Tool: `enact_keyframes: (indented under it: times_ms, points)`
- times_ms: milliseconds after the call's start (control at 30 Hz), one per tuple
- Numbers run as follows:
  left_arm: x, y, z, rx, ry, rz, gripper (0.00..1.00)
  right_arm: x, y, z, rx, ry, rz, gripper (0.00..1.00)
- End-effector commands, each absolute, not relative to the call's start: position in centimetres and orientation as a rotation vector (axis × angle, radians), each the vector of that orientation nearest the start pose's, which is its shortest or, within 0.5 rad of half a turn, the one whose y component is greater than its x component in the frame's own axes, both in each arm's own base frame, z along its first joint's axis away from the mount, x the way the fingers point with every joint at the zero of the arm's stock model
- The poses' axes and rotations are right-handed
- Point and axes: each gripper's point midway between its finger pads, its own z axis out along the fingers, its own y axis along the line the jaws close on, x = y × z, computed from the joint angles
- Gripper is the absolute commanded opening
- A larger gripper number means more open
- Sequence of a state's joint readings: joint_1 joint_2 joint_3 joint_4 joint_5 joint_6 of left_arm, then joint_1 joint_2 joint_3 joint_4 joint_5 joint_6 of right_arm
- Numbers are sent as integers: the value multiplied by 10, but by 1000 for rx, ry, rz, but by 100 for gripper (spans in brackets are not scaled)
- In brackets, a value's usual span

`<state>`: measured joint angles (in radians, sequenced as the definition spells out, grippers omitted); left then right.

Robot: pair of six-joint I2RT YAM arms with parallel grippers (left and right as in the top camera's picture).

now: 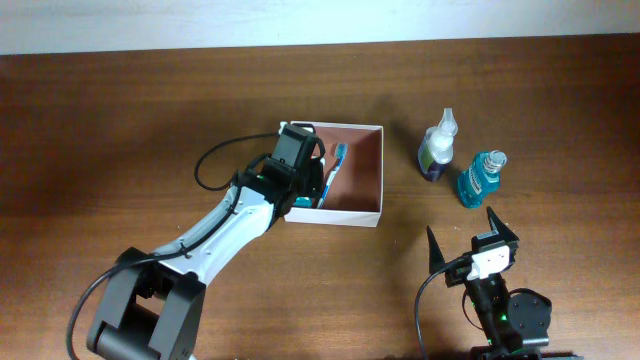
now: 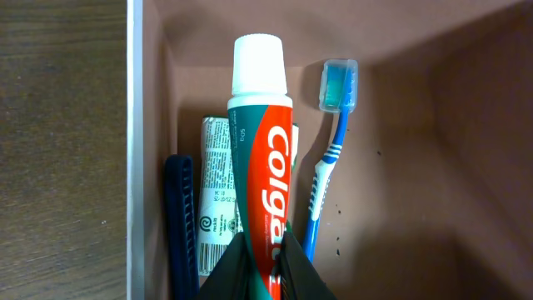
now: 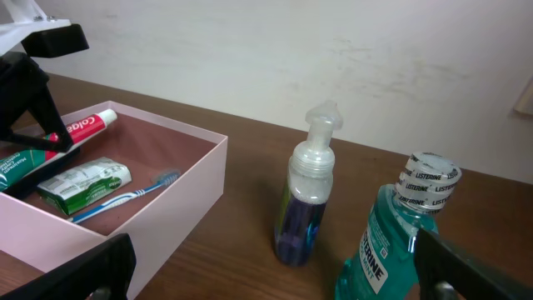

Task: Pack container
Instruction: 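Carry the toothpaste into the pink box and release it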

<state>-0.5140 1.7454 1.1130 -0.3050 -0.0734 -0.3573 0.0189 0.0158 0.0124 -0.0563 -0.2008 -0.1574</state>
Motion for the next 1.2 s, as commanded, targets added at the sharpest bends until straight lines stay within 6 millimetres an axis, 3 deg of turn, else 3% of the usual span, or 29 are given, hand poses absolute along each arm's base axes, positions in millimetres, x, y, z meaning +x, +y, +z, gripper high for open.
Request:
enact_keyframes:
  times_ms: [0, 33, 167, 500, 567, 733, 900, 933, 1033, 1167]
  points:
    - [398, -207, 82, 148, 2504, -252, 9, 243, 37, 160, -285, 1605, 53, 98]
    - [398, -207, 82, 149, 2507, -250, 15, 243, 37, 160, -285, 1606, 53, 98]
    - [393, -206, 78, 154, 2530, -238, 19, 243, 37, 160, -285, 1606, 53, 98]
    - [392, -209, 83, 162, 2530, -265, 18, 243, 37, 160, -285, 1605, 53, 98]
    - [391, -215, 93, 174, 2514, -316, 18, 243, 37, 160, -285, 1605, 53, 98]
    - [391, -219, 143, 176, 2431, -383, 18, 243, 37, 160, -285, 1606, 53, 98]
    - [388, -198, 185, 122, 2358, -389, 18, 243, 37, 160, -285, 1605, 53, 98]
    - [387, -186, 190, 97, 2359, -377, 13, 243, 37, 160, -285, 1606, 53, 98]
    - [383, -160, 186, 37, 2399, -291, 1, 243, 37, 160, -285, 1605, 53, 98]
    - [373, -136, 164, -8, 2496, -178, 1, 243, 37, 160, -285, 1605, 53, 98]
